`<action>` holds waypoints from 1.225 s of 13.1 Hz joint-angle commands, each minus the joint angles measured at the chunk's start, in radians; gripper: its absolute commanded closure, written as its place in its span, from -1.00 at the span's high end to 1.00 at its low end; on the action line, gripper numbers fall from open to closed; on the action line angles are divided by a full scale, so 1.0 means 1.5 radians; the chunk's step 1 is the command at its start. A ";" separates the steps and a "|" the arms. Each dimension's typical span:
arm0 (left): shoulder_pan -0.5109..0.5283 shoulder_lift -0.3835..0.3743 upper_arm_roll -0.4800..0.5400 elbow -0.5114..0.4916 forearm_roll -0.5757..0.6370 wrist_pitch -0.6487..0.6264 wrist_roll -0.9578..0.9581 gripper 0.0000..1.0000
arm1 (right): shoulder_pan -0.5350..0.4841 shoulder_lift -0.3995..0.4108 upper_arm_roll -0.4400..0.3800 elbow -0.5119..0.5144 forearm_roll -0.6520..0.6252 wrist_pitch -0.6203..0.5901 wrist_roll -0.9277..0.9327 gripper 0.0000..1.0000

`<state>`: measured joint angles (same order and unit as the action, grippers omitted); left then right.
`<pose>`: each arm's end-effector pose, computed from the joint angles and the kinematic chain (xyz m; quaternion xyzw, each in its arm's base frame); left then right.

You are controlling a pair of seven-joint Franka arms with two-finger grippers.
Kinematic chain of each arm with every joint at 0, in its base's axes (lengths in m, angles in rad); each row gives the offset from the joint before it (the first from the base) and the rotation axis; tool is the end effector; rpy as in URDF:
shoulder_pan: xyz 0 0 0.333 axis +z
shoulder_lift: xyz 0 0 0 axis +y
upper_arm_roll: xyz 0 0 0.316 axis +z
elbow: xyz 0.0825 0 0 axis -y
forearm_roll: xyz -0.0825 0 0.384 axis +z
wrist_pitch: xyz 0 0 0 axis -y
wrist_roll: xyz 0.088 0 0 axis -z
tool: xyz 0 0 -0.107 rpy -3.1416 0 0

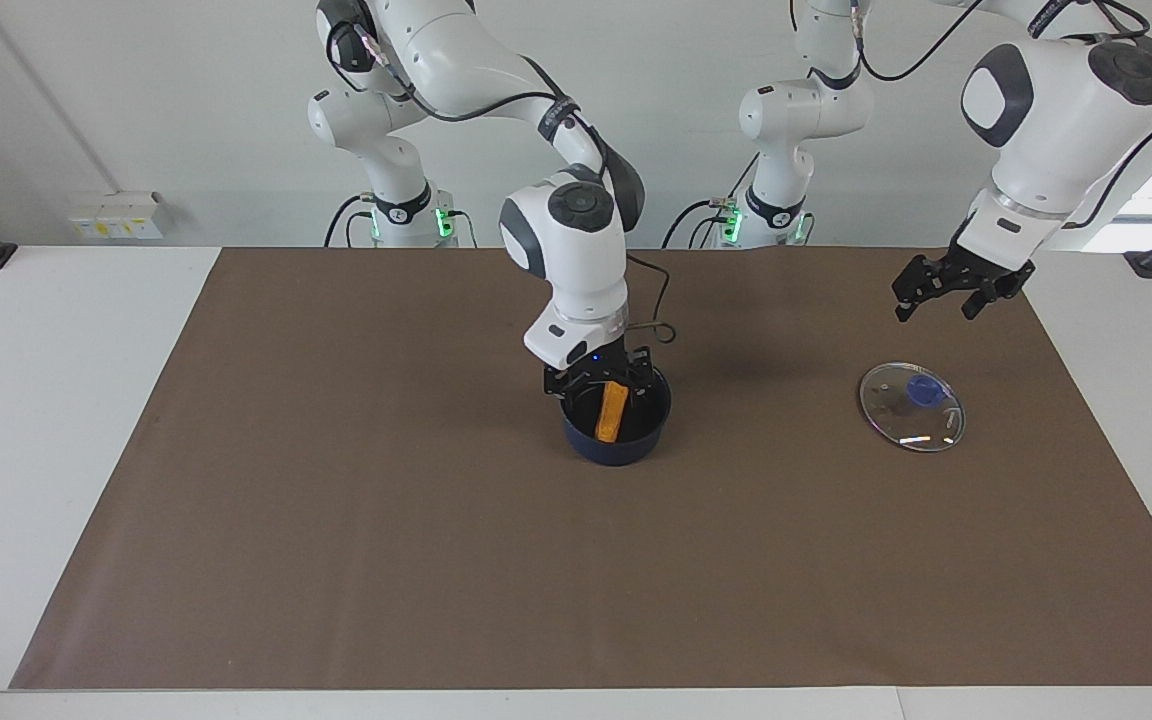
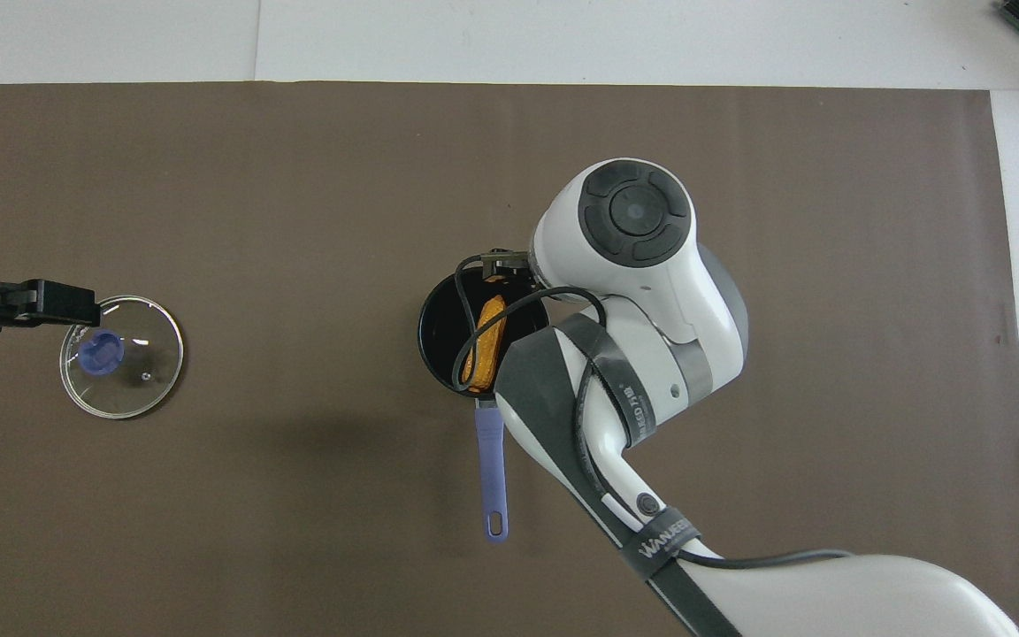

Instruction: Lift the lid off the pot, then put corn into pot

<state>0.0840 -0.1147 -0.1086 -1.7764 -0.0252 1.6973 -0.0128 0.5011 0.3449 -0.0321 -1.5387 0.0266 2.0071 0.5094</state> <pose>0.5273 -0.0183 0.5995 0.9998 -0.0043 0.0174 0.0066 0.6008 0.3093 0.4676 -0.9978 0.0237 -0.0513 0.0352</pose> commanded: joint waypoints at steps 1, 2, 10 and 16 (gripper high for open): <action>-0.003 0.010 0.004 0.063 0.011 -0.065 -0.011 1.00 | -0.046 -0.045 0.008 -0.014 -0.009 -0.046 -0.057 1.00; -0.004 0.019 0.004 0.073 0.007 -0.076 -0.011 1.00 | -0.061 -0.055 0.008 -0.014 -0.009 -0.061 -0.078 1.00; -0.015 0.039 0.001 0.106 0.001 -0.141 0.001 1.00 | -0.201 -0.151 0.008 -0.009 -0.009 -0.174 -0.236 1.00; -0.017 0.037 0.001 0.101 0.002 -0.132 0.005 1.00 | -0.259 -0.203 0.007 0.009 -0.007 -0.253 -0.293 1.00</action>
<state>0.0596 -0.0637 -0.1160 -1.6408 -0.0259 1.5140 -0.0137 0.1445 0.0693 -0.0340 -1.5360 0.0194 1.6852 0.1131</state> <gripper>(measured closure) 0.000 0.000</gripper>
